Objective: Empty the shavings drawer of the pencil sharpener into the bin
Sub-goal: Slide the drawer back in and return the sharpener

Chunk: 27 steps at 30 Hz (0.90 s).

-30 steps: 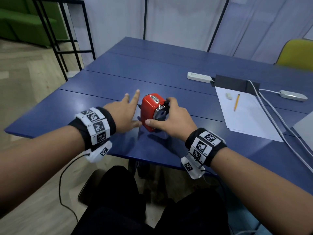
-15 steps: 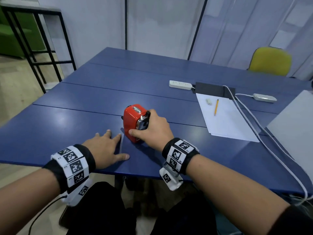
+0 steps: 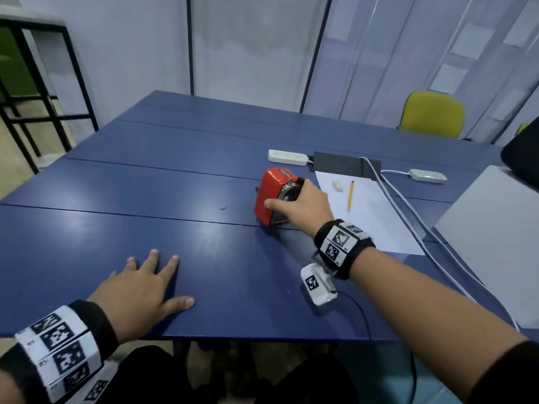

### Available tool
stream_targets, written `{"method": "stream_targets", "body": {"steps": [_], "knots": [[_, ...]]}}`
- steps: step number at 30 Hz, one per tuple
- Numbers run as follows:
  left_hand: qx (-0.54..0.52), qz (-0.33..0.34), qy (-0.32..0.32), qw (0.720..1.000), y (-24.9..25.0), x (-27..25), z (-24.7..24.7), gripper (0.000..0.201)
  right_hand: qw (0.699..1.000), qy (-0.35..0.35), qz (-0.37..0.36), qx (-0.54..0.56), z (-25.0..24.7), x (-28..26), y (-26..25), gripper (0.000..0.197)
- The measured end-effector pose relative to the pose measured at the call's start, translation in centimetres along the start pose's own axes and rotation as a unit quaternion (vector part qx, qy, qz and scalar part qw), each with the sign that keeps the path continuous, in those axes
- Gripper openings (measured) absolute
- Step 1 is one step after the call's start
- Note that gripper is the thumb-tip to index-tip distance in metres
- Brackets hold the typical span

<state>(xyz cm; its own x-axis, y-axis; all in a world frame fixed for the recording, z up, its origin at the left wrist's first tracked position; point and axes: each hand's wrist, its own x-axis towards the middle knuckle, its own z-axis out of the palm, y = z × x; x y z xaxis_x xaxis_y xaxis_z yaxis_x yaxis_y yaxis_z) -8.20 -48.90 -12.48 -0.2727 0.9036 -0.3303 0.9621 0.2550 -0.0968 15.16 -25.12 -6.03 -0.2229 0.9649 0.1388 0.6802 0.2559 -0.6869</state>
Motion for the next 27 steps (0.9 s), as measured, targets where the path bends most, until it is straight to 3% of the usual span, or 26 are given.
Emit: {"method": "stream_targets", "body": {"steps": [13,16,27], "knots": [[-0.002,-0.023,-0.033,0.999,0.7,-0.7,-0.5,0.144,0.991,0.079,0.096,-0.053,-0.4,12.2,3.5,0.087],[-0.005,-0.026,-0.040,0.999,0.7,-0.6,-0.6,0.137,0.989,0.083,0.110,-0.060,0.1,13.5,3.8,0.089],[0.006,-0.035,-0.054,0.998,0.7,0.3,-0.6,0.141,0.989,0.088,0.117,-0.029,1.8,15.0,4.8,0.087]]}}
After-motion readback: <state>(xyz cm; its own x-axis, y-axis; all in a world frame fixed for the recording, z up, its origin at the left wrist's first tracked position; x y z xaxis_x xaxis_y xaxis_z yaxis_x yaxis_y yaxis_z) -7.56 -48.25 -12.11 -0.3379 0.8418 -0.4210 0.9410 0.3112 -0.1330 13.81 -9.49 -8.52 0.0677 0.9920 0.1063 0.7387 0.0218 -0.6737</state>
